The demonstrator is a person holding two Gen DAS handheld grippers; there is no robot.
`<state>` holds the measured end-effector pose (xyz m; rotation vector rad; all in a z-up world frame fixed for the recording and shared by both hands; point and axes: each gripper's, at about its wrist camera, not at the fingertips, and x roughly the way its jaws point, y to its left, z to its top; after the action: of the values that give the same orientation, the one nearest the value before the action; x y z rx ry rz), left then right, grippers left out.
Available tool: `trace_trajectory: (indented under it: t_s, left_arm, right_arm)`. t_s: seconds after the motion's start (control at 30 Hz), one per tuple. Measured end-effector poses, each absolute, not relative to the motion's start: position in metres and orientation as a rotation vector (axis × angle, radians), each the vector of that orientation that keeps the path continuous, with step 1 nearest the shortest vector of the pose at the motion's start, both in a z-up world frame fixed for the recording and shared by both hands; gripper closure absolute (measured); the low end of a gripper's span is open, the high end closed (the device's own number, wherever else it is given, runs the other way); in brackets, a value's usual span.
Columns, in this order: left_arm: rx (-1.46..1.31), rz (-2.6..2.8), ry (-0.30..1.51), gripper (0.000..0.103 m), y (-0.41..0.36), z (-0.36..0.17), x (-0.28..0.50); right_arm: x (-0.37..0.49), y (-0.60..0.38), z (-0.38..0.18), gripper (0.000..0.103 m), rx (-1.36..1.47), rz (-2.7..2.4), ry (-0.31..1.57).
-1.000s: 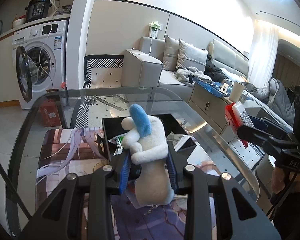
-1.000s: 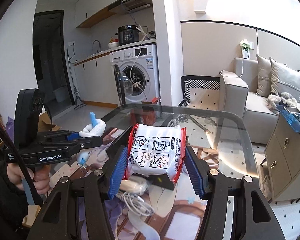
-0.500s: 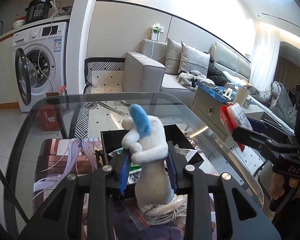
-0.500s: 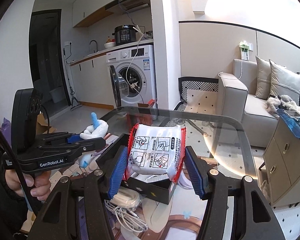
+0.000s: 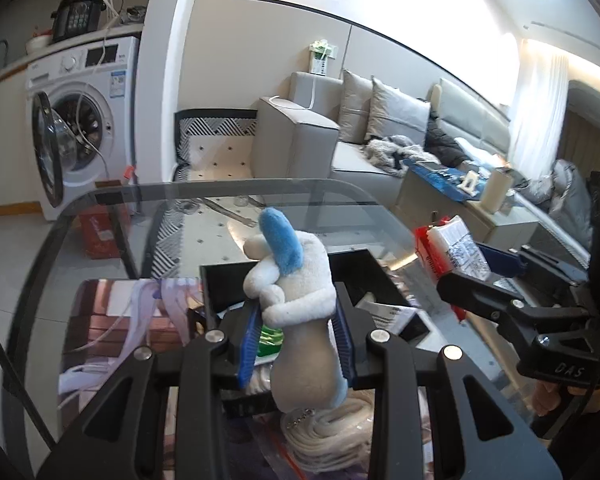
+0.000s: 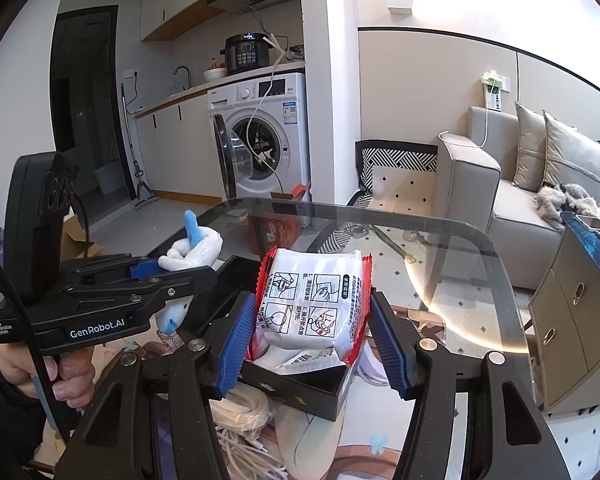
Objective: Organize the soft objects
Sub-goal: 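Carry the plush toy with the left tool while the right tool carries the packet over the box, then release the plush toy into the box with the left tool while the right tool drops the packet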
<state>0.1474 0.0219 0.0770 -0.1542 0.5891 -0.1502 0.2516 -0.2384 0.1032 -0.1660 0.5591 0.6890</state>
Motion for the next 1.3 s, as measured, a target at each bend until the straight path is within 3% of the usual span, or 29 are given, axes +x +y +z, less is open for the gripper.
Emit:
trace_trajectory:
  t_s: [0.67, 1.3]
  left_arm:
    - [-0.101, -0.133, 0.579, 0.072, 0.021, 0.078, 0.167]
    - [-0.089, -0.133, 0.643, 0.071, 0.021, 0.055, 0.185]
  right_arm:
    - [0.269, -0.236, 0.112, 0.045, -0.174, 0.693, 0.553]
    - [0.297, -0.204, 0.072, 0.045, -0.221, 0.702, 0.654]
